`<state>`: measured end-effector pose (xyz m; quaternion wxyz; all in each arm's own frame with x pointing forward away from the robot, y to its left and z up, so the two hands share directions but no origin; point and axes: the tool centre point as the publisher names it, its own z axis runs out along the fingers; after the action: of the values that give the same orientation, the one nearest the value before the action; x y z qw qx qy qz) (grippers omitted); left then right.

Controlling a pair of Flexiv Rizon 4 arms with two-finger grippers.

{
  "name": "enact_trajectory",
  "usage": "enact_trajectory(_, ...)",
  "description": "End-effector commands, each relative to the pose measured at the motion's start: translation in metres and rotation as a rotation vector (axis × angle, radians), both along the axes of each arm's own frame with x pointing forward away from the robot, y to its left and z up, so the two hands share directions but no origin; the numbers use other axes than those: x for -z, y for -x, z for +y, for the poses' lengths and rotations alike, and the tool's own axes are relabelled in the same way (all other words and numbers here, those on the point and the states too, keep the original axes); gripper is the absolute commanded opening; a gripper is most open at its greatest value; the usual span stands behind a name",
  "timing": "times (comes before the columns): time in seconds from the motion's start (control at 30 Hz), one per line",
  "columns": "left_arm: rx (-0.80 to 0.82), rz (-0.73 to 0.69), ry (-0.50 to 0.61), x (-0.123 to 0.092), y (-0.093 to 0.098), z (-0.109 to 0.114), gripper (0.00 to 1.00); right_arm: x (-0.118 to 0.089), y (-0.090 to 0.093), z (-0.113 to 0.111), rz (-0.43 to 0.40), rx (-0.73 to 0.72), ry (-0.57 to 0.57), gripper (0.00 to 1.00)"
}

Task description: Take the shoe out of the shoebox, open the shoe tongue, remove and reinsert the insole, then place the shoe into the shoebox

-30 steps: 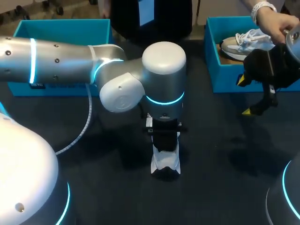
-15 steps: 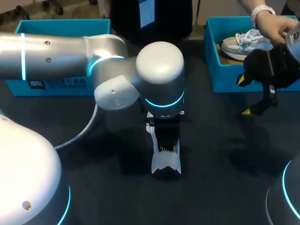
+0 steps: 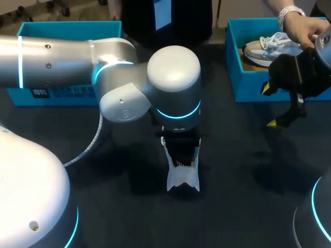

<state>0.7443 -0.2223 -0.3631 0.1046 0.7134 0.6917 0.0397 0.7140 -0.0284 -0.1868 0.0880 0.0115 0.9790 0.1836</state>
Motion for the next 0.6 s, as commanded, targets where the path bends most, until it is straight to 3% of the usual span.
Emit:
enact_trajectory(0.03,0.007,-0.008,0.003,-0.012,-0.001,0.006,1.0,0.001,0.0,0.001,-0.001,0.001,0.001,1.0)
enact_trajectory(0.3,0.064,0.007,-0.052,-0.016,0.0,0.013,1.0,0.001,0.0,0.001,-0.001,0.001,0.001,1.0)
enact_trajectory(0.6,0.082,0.011,-0.057,-0.022,-0.014,0.012,1.0,0.001,0.0,0.001,-0.001,0.001,0.001,1.0)
